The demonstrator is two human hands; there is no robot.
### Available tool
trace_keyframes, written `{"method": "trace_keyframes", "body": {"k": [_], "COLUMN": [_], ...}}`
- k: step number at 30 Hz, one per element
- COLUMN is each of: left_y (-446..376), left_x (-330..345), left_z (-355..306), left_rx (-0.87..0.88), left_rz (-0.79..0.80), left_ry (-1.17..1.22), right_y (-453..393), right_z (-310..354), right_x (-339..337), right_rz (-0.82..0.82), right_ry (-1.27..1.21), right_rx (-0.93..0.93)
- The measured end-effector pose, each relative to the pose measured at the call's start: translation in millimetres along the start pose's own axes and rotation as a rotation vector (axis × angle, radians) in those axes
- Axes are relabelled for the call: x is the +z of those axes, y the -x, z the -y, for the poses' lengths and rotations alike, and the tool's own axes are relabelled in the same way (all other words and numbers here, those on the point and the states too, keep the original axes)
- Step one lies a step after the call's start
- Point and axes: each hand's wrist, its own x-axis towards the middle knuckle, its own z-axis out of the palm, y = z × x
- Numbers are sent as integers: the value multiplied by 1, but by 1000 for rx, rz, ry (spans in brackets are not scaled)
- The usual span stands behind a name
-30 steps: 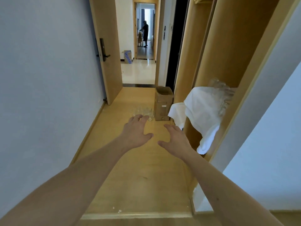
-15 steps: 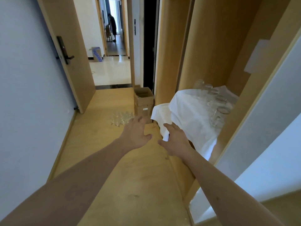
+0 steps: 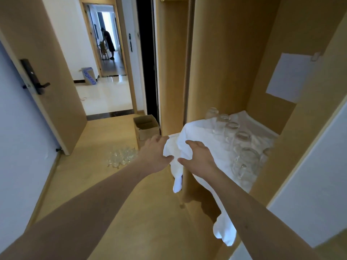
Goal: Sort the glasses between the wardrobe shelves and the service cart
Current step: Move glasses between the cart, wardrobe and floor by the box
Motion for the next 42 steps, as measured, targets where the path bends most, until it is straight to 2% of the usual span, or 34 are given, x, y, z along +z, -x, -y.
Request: {"method": "trace_keyframes", "body": {"k": [6, 10, 17, 26, 35, 42], "left_y": [-78, -126, -221, -319, -336, -323], "left_x": [31, 51, 80, 90, 118, 140], "left_z": [-19, -28, -48, -87, -151, -197], "left_rx": [139, 212, 449, 791, 1034, 1149], "left_rz": [79, 100, 119, 183, 361, 453], "left_ry": [-22, 54, 94, 138, 283, 286], "right_y": [-53, -77, -123, -160, -120, -84], "right_z": [-36, -56, -74, -83, -117, -153], "right_x": [-14, -25, -51, -78, -91, -105], "right_rz": [-78, -130, -328, -494, -618, -487], "right_ry": [37, 24, 2, 51, 97, 108], "right_rx": [96, 152, 259, 561, 948, 1251]}}
